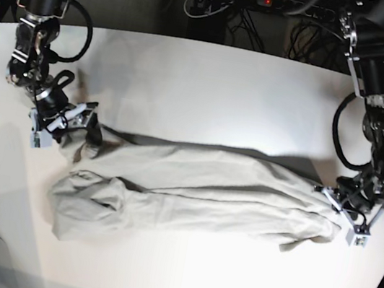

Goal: Layout the t-shirt on the table in an organized manner, then fold the t-shirt properly
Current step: 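Grasp the folded shirt's ends with both grippers, then lift the folded shirt with both grippers and lay it back out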

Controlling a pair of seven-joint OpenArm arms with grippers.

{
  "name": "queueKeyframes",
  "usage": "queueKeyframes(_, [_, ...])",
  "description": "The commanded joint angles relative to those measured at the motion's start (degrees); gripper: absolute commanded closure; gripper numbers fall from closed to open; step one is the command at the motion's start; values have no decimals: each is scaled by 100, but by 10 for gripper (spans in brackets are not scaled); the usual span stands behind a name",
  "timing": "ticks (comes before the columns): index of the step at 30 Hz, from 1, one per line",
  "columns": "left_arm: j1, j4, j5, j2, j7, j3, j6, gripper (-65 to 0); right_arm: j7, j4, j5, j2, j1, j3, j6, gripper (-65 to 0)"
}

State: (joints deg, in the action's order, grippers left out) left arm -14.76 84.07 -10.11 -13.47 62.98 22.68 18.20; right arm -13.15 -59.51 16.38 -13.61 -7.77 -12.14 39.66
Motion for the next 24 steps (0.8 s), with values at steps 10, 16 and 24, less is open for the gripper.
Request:
queueKeyframes(10, [-119, 125, -31, -90, -61, 5, -22, -4, 282, -58, 28, 46, -115, 181, 34, -531])
queueKeyframes(16, [-128, 125, -31, -90, -87, 5, -22, -4, 387, -67, 28, 29, -80, 190, 34, -319])
queueKeyframes(24, [-119, 388, -31, -90, 10, 5, -22, -3, 378, -735, 28, -94, 403, 155, 34, 0])
